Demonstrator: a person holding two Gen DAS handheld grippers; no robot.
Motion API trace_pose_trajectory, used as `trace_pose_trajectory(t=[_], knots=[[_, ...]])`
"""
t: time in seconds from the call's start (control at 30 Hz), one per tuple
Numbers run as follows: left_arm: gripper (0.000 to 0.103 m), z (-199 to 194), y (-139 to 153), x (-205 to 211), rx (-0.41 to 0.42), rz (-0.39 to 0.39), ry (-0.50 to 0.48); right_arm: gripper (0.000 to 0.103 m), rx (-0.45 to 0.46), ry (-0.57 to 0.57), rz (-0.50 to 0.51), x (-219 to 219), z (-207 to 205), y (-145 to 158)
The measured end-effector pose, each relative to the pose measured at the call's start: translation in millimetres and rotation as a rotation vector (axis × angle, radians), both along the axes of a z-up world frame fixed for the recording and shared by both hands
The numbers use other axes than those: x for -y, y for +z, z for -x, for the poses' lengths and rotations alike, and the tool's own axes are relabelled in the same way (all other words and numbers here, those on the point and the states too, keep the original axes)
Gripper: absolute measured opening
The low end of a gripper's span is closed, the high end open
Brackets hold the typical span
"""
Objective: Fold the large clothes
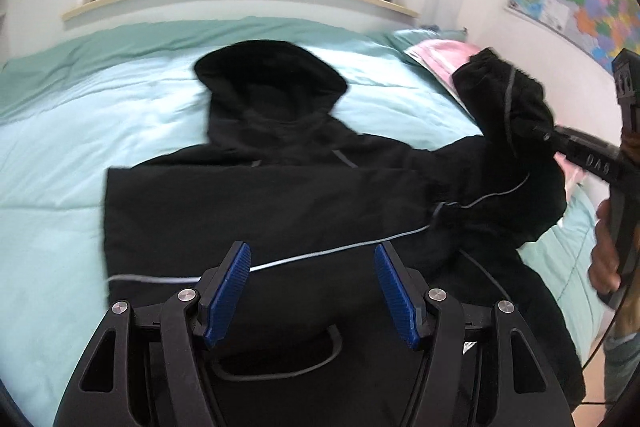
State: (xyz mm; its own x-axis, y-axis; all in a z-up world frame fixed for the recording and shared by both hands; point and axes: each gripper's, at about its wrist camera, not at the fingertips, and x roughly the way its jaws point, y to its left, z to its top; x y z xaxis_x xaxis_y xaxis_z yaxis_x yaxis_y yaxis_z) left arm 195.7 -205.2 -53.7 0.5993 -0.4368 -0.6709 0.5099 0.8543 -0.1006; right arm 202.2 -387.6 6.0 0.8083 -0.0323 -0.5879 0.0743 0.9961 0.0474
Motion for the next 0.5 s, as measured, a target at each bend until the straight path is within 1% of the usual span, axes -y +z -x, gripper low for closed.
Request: trace_pose_trajectory(t=[0.13,0.17,0.27,0.3,0.4,0.43,0.5], knots=[[0.066,-6,-10,-31,-0.021,0.02,0.046,0.014,-0.043,0.112,-0.033,-59,-27,-18],[0.066,-7,-12,-36,-0.03,0.023,0.054,0.014,-0.059,0.142,-0.045,-77,-36,-27],[0.066,-13,-23,-52,-0.06,0.027,0.077,0.014,-0.108,0.21,-0.088,-114,-57,-51],[0.066,-13,-27,-57,-0.068,0.026,0.081,0.014,-0.135,0.238,-0.108,-128,-66,-65],[0.066,-19,-38,-67,-0.092,0.017,0.092,0.016,-0.224,0.267,-0.145,-154,-89,-103],[0.066,-20,-40,-69,-0.097,0.012,0.094,0.017,-0.247,0.268,-0.14,-162,-95,-117],[0.066,-25,-45,-75,-0.108,0.003,0.094,0.018,-0.266,0.263,-0.117,-173,-101,-135]])
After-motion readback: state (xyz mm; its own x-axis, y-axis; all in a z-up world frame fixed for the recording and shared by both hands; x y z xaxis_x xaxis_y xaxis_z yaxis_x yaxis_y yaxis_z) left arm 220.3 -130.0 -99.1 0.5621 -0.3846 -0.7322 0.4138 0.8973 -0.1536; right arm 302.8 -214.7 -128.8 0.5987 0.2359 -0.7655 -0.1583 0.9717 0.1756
